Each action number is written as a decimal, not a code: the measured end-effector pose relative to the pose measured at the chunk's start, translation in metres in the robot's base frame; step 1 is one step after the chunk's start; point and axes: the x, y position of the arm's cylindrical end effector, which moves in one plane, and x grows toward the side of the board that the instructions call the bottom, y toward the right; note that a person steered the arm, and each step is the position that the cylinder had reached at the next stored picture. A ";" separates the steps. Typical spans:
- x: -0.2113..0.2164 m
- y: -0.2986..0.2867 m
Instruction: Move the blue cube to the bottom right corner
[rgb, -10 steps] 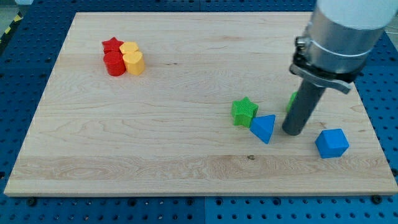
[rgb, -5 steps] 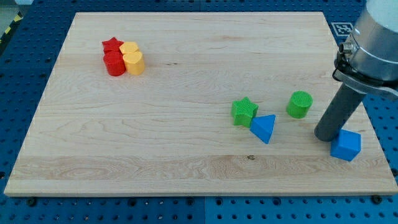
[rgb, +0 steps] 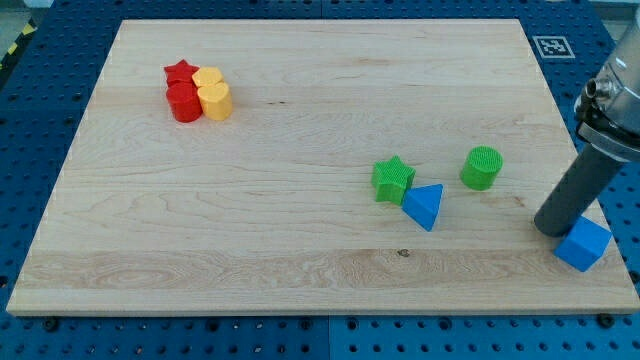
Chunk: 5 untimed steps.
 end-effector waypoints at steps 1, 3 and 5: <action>0.006 0.020; 0.004 0.021; -0.002 -0.034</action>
